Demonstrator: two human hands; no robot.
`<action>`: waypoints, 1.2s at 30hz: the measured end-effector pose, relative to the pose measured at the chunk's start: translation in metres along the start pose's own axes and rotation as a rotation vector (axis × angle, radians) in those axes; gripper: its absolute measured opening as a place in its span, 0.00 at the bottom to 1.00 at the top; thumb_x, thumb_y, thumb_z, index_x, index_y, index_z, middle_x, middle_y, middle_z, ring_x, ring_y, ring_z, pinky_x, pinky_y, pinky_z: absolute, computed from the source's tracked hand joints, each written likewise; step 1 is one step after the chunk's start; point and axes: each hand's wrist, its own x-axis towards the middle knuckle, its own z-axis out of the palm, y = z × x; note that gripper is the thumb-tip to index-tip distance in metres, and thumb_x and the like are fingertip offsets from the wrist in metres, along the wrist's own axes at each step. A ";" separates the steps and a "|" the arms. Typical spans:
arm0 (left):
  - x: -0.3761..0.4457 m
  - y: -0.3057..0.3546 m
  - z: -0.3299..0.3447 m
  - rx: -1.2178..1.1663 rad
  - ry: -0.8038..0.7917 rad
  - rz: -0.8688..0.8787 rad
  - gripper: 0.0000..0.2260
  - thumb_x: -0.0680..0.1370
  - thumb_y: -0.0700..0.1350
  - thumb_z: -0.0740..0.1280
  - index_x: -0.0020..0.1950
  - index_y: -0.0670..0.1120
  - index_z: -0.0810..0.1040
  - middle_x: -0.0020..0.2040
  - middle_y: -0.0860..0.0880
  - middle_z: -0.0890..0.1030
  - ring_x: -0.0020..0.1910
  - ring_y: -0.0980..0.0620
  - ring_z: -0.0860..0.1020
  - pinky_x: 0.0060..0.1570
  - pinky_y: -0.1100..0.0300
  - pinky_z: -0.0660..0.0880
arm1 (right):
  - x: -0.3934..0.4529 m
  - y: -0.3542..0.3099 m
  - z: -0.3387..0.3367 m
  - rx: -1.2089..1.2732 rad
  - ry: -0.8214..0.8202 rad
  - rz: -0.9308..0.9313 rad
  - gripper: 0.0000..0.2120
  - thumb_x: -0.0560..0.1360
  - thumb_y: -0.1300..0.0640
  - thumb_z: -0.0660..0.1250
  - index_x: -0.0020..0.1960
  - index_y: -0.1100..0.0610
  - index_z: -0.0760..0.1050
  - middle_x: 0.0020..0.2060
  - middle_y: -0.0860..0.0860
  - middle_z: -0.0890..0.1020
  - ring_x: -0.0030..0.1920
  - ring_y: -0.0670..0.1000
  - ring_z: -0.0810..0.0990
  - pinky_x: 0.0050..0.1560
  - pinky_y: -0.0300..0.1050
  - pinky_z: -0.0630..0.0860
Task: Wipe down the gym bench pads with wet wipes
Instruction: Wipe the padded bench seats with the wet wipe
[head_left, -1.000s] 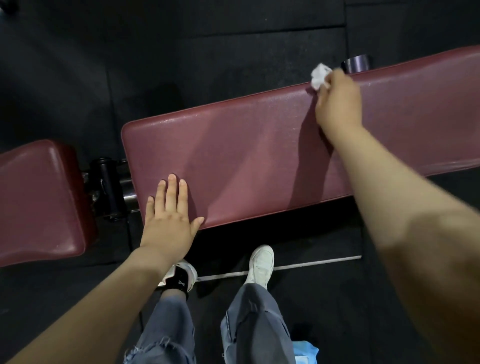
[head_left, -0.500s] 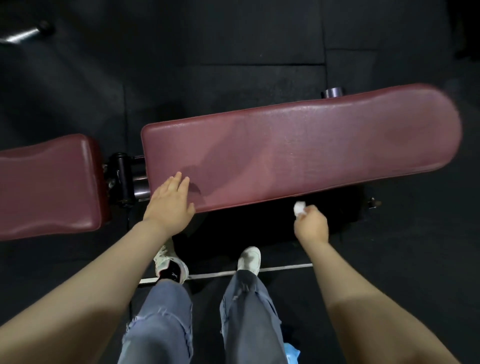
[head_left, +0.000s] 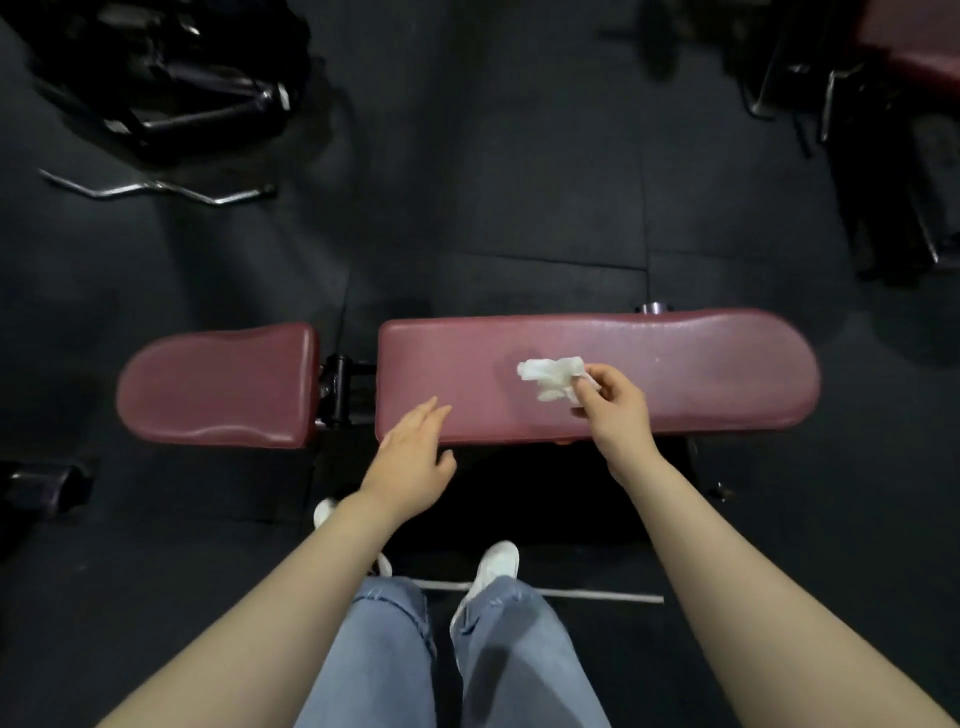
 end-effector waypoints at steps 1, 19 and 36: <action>-0.007 0.008 -0.008 -0.042 0.030 0.013 0.28 0.79 0.44 0.65 0.78 0.45 0.62 0.79 0.46 0.60 0.78 0.49 0.58 0.77 0.53 0.55 | -0.007 -0.015 0.002 0.007 -0.030 -0.015 0.08 0.79 0.63 0.63 0.46 0.54 0.79 0.41 0.53 0.81 0.42 0.49 0.78 0.49 0.52 0.79; -0.180 -0.046 -0.194 -0.302 0.627 0.258 0.07 0.74 0.41 0.70 0.46 0.53 0.76 0.44 0.58 0.76 0.47 0.56 0.74 0.50 0.55 0.73 | -0.207 -0.180 0.171 0.358 -0.471 0.089 0.07 0.77 0.69 0.60 0.51 0.62 0.75 0.50 0.61 0.82 0.47 0.55 0.84 0.47 0.48 0.80; -0.277 -0.260 -0.267 -0.235 0.633 0.119 0.11 0.75 0.39 0.67 0.50 0.55 0.79 0.51 0.62 0.76 0.57 0.59 0.73 0.58 0.64 0.69 | -0.287 -0.200 0.393 0.088 -0.406 -0.053 0.10 0.72 0.65 0.69 0.50 0.53 0.78 0.47 0.50 0.81 0.46 0.49 0.78 0.45 0.40 0.74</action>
